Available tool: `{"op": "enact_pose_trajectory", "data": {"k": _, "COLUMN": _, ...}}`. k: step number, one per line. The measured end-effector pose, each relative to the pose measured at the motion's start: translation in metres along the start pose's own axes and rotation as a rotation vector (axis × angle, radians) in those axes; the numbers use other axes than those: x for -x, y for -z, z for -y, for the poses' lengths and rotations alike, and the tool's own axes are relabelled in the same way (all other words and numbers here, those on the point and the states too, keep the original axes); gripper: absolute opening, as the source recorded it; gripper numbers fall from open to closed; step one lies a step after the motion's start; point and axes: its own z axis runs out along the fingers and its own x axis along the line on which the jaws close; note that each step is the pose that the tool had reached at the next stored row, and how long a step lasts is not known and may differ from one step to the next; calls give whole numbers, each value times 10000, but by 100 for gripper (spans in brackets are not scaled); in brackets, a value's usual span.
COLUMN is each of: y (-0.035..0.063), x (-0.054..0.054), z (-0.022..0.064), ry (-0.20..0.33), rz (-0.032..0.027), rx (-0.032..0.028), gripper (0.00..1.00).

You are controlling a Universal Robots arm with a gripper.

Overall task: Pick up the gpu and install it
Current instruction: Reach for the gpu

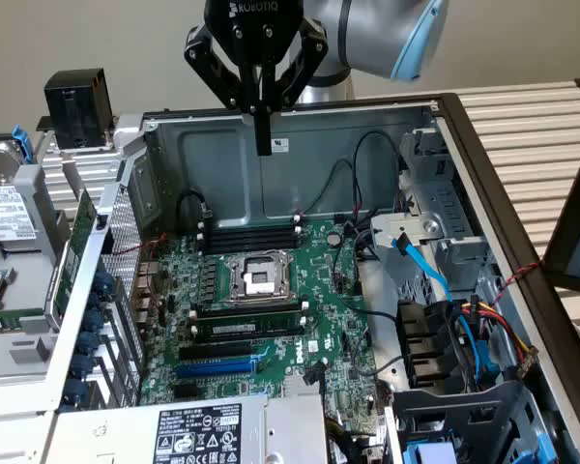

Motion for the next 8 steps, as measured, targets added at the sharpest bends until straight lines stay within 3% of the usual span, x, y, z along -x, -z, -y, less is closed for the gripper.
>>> {"op": "enact_pose_trajectory", "data": {"k": 8, "y": 0, "x": 0, "z": 0, "ry": 0, "rz": 0, "rx": 1, "gripper": 11}}
